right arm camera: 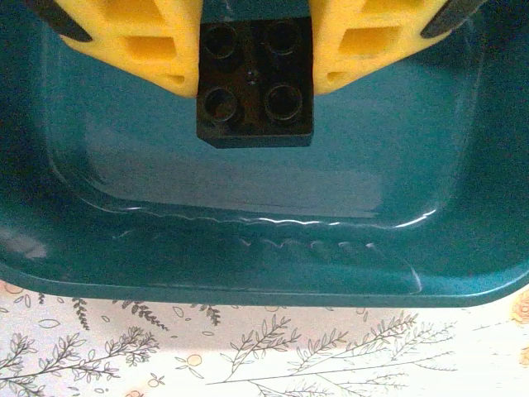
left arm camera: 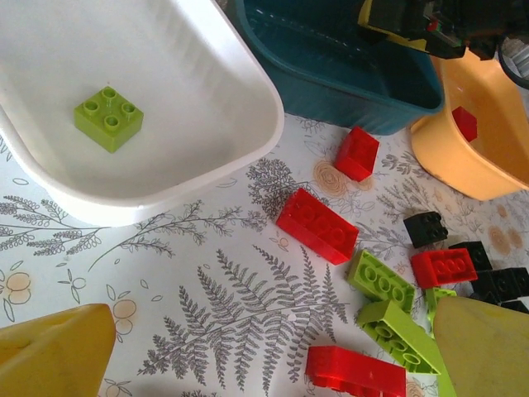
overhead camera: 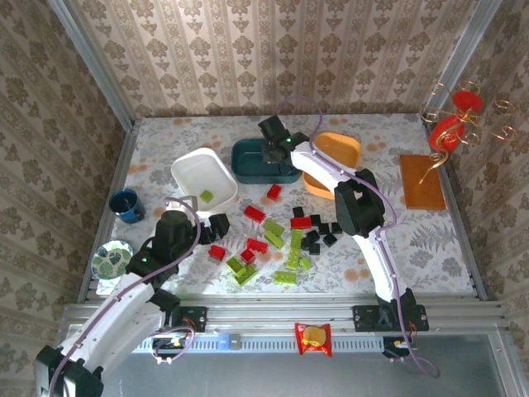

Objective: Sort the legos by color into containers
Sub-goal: Place the lego in the container.

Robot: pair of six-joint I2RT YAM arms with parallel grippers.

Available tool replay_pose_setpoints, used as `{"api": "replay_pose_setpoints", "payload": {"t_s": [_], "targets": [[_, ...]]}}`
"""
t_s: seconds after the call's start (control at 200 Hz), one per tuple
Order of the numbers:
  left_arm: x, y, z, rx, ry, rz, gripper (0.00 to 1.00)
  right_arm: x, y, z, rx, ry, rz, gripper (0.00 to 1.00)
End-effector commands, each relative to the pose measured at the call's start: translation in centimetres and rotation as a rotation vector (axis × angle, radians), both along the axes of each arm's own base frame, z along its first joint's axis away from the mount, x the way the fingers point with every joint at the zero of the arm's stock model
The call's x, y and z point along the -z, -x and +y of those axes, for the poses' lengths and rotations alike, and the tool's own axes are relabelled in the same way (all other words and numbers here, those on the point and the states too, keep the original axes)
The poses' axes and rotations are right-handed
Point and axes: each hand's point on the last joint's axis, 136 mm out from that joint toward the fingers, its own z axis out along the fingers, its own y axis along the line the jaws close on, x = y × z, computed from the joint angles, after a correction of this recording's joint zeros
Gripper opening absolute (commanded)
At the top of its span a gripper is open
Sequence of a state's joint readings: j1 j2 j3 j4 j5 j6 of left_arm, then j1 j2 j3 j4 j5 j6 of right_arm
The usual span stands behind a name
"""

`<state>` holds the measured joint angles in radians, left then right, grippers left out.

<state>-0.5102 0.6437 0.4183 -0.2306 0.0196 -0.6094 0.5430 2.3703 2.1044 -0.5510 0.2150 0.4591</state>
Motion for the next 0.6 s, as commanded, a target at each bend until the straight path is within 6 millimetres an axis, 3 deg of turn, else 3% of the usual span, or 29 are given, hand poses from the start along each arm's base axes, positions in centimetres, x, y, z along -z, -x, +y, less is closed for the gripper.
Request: {"api": "replay_pose_setpoints", "payload": {"t_s": [0.0, 0.11, 0.325, 0.525, 0.595], "targets": [[-0.7, 0.2, -0.3, 0.017, 0.001, -0.01, 1.0, -0.1, -0.3, 0.5, 0.013, -0.046, 0.028, 0.37], [-0.4, 0.1, -0.3, 0.016, -0.005, 0.0, 1.0, -1.1, -0.7, 0.7, 0.006, -0.059, 0.01, 0.62], [-0.2, -0.3, 0.4, -0.028, -0.03, 0.022, 1.0, -6.4, 0.3, 0.5, -0.015, -0.087, -0.068, 0.66], [-0.3, -0.3, 0.4, -0.027, -0.041, 0.04, 1.0, -11.7, 5.4, 1.0, -0.096, -0.134, -0.17, 0.68], [0.0, -0.2, 0.4, -0.023, -0.051, 0.06, 1.0, -12.0, 8.2, 0.8, -0.123, -0.126, -0.175, 0.68]]}}
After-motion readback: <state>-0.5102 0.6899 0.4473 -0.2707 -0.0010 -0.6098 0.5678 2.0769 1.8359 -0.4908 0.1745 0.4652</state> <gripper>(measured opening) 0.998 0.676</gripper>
